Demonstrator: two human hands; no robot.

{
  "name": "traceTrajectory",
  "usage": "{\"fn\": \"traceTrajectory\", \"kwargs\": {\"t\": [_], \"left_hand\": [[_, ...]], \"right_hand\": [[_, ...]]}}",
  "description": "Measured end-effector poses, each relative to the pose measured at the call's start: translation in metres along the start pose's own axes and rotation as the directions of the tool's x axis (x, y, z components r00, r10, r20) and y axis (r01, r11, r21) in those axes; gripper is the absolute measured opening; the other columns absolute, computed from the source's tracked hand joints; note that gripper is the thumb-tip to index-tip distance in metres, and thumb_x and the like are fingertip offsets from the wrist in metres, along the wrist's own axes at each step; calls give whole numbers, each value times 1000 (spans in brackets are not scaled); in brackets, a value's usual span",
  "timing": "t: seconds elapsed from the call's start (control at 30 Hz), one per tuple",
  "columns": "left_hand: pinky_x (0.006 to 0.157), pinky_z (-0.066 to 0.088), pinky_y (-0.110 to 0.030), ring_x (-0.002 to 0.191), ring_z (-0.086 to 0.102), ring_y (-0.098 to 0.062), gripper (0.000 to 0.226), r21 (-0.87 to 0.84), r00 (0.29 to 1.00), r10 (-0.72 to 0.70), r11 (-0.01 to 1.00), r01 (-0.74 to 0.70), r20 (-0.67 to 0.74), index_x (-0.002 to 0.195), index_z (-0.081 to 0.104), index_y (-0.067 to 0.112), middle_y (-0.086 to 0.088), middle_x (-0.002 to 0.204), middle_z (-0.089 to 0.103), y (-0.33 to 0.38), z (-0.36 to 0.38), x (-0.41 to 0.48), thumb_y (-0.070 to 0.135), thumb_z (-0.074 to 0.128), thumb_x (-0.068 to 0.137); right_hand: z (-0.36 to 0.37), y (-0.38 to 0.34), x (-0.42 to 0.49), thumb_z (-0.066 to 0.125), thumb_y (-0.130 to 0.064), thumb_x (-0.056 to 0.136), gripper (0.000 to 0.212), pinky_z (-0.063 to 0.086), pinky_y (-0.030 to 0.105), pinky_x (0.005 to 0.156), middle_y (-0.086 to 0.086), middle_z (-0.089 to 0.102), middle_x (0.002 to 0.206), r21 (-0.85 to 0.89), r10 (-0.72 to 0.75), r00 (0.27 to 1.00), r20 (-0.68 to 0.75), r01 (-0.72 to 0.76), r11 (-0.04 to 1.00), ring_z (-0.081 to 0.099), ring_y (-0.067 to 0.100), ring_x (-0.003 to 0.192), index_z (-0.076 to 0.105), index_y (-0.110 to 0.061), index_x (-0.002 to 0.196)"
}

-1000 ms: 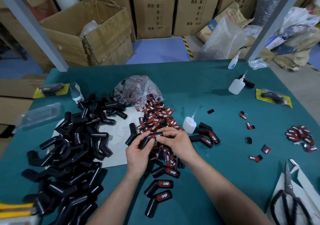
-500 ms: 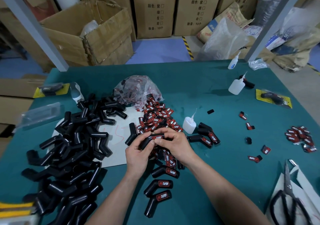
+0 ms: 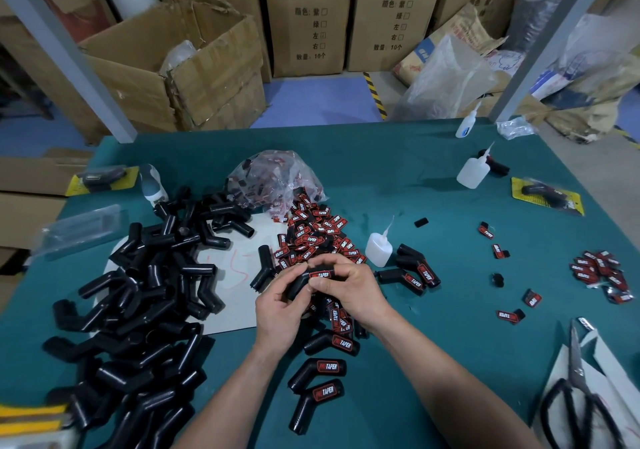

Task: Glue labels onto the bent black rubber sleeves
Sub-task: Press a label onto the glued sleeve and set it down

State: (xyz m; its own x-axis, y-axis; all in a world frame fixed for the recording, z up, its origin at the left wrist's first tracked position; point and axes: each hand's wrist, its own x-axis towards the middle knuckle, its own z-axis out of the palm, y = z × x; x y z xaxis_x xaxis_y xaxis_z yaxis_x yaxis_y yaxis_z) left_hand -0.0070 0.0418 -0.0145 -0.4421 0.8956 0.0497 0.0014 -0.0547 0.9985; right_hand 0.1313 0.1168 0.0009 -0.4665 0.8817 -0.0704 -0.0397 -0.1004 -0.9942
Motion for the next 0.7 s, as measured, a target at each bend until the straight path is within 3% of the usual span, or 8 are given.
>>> {"fn": "traceTrajectory", "kwargs": {"t": [0.2,0.4,0.5,0.6,0.7], "left_hand": [[103,52,-23,114,69,-4,48,3,1000,-29,1000,29,-3,111,75,35,18,119,75,1,1,-1,-7,75,88],[99,53,-20,112,70,-6,47,-3,998,-40,999,39,-41,111,74,37,16,116,76,1,1,1,-6,74,90],[92,55,-19,107,73,-10,47,-49,996,-69,997,66,-61,111,74,31,11,115,77,-3,0,3,-11,70,90],[85,56,-18,102,73,-12,39,-93,995,-83,993,77,-56,111,74,19,3,112,78,-5,-1,3,-12,72,88],[88,55,-19,101,73,-12,29,-105,994,-69,993,61,-79,108,75,15,0,109,78,-5,-2,3,-7,75,89]], "right_hand": [[3,3,-2,83,-27,80,17,53,28,93,-2,69,120,32,-52,998,-33,53,998,68,20,109,82,-14,91],[2,-2,-2,77,-20,88,6,51,26,97,-4,70,122,-23,-37,999,12,38,999,66,15,115,82,-18,90],[-6,-7,1,74,-13,91,9,51,32,101,-1,72,121,-12,-12,999,50,12,1000,66,18,116,81,-11,85],[-4,-9,-2,75,-8,89,14,52,28,96,0,73,115,-39,-73,997,9,73,997,68,18,109,81,-17,80],[1,-8,-4,76,-9,88,18,52,27,93,0,73,112,-35,-116,993,-5,116,993,69,18,106,81,-24,78]]}}
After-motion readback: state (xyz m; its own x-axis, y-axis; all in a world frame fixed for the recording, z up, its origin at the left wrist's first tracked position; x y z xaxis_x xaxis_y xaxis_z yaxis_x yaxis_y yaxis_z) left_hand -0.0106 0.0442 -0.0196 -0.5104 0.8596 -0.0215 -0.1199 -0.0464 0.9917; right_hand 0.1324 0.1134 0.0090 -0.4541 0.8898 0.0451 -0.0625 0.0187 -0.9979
